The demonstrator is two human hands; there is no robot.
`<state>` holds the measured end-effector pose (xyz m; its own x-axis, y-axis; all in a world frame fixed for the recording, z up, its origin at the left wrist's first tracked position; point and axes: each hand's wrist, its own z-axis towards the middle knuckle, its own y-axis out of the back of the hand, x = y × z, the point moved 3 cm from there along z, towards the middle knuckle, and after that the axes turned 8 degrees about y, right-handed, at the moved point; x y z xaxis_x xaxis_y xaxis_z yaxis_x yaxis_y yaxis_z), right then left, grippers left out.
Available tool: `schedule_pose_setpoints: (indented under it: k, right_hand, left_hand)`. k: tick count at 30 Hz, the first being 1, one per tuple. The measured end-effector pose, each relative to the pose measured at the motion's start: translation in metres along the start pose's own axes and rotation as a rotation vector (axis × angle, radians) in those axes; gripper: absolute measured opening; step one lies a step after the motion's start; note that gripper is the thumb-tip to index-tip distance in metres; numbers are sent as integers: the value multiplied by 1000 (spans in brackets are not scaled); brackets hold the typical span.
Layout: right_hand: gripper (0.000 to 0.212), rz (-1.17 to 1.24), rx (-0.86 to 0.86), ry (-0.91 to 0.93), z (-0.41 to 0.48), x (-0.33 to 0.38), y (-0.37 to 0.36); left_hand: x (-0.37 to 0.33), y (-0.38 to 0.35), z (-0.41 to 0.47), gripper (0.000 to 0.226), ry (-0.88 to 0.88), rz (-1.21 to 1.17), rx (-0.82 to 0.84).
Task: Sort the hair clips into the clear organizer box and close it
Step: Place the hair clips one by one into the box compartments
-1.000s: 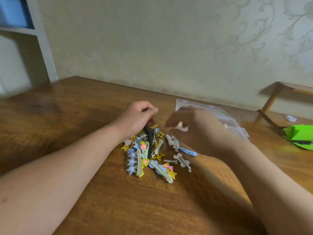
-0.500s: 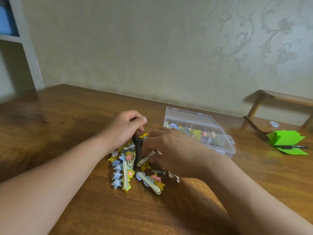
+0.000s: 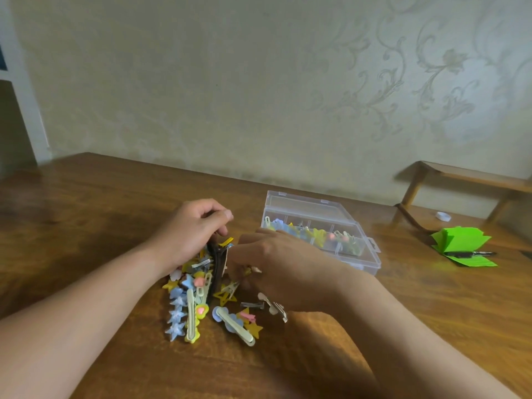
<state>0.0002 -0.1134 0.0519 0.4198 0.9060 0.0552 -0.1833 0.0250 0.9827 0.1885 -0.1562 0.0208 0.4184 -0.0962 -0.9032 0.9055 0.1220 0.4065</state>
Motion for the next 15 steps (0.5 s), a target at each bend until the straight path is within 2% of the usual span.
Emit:
schedule_pose_setpoints:
  k: [2, 4, 7, 9, 11, 15]
  right_hand:
    - [13, 149, -62, -77, -3, -3, 11]
    - [9, 264, -251, -215, -10, -19, 29]
    - [10, 273, -640, -469, -36, -63, 53]
    - [8, 223, -756, -645, -60, -91, 59]
    - [6, 157, -712, -777, -79, -114, 54]
    - [6, 64, -528, -836, -85, -134, 31]
  left_hand:
    - [0, 0, 0, 21, -10, -18, 3]
    - [1, -1, 1, 21, -2, -29, 7]
    - [2, -3, 3, 21, 17, -15, -2]
    - [1, -4, 3, 20, 11, -4, -2]
    - [1, -4, 3, 19, 11, -5, -3]
    - [2, -4, 3, 19, 16, 5, -3]
